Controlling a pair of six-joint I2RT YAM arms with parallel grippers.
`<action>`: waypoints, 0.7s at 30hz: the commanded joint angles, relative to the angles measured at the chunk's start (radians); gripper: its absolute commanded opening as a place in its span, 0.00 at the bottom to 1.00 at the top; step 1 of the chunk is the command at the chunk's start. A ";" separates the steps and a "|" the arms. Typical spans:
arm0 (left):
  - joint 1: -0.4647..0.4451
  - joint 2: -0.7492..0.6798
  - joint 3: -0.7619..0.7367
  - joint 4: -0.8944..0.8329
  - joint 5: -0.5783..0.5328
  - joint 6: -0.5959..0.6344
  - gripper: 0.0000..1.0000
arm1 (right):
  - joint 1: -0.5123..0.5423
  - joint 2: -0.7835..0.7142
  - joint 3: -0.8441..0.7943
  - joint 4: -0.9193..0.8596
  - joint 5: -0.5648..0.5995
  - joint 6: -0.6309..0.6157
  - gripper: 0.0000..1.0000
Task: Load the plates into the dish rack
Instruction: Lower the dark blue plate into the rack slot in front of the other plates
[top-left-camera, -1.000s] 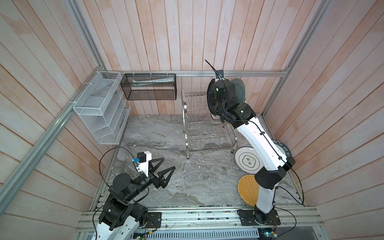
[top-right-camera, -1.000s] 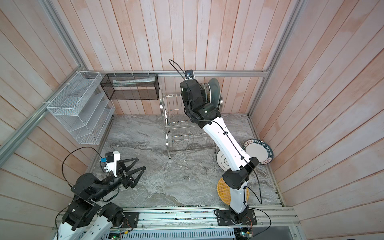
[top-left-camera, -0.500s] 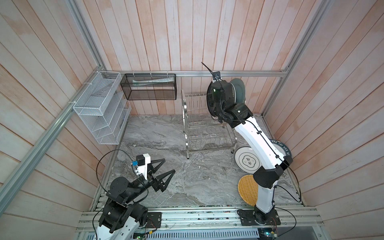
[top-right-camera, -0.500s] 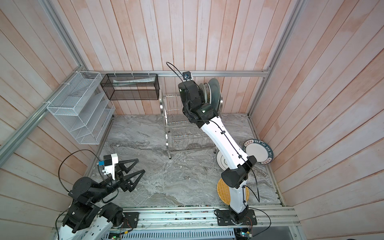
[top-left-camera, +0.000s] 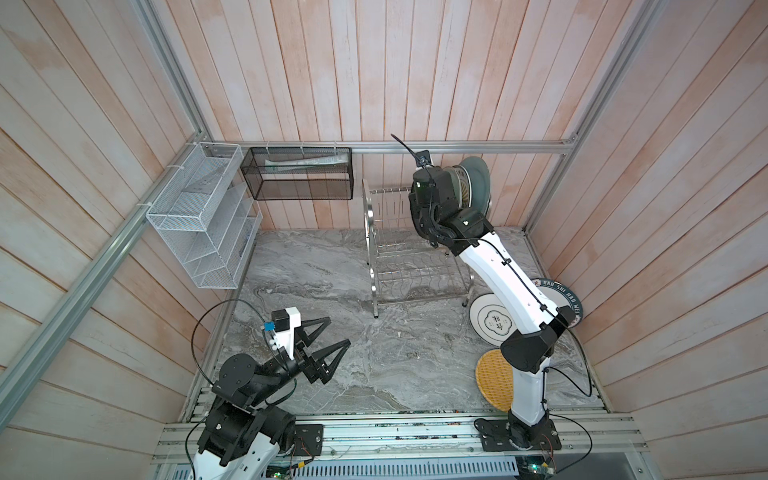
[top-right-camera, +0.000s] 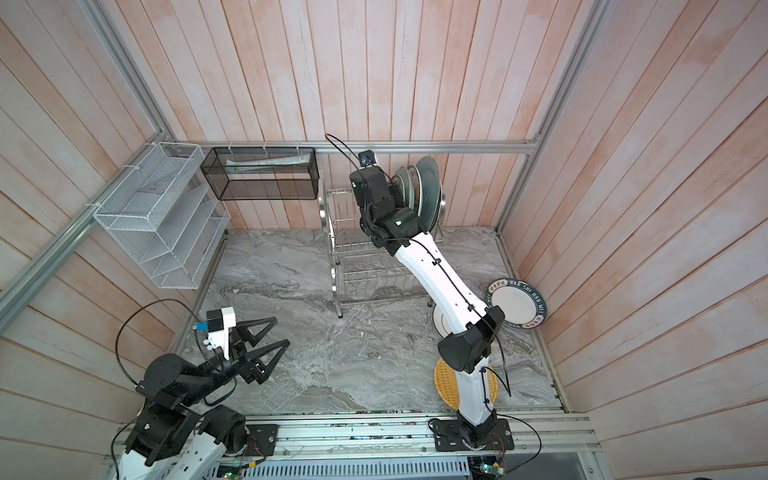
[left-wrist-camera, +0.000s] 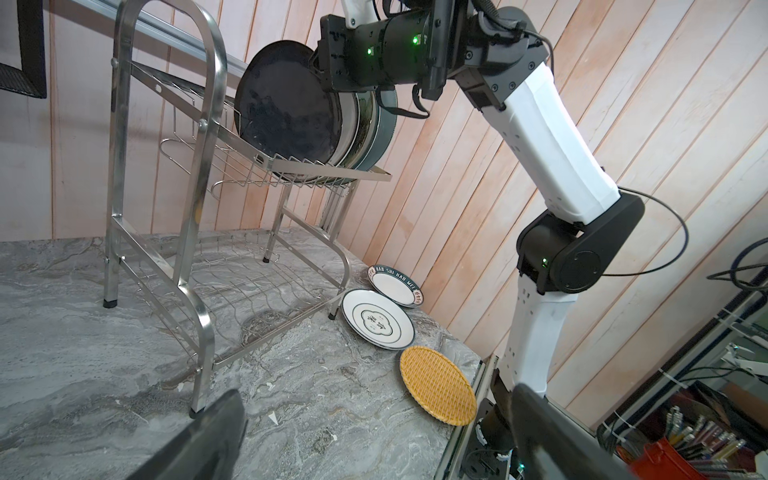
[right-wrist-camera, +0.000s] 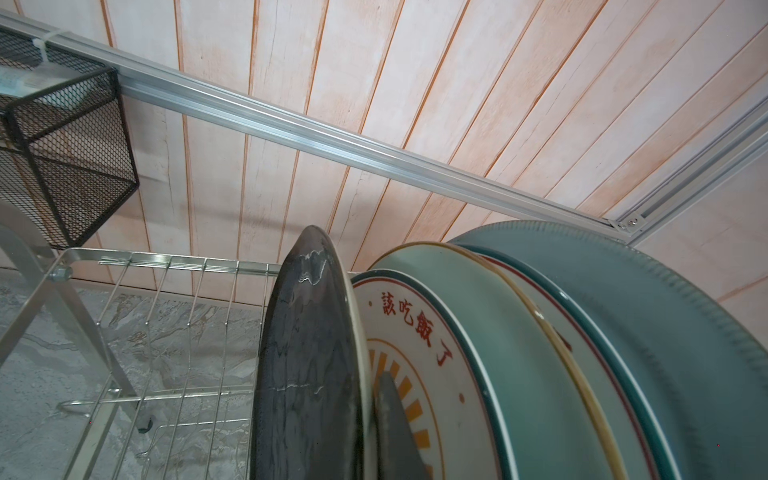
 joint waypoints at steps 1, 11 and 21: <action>0.009 -0.007 -0.013 0.025 0.025 -0.004 1.00 | -0.004 -0.021 -0.013 0.087 0.028 -0.005 0.00; 0.036 -0.005 -0.019 0.038 0.048 -0.011 1.00 | -0.008 -0.053 -0.071 0.118 0.030 -0.030 0.00; 0.051 0.003 -0.022 0.047 0.064 -0.016 1.00 | -0.009 -0.078 -0.094 0.164 0.047 -0.112 0.00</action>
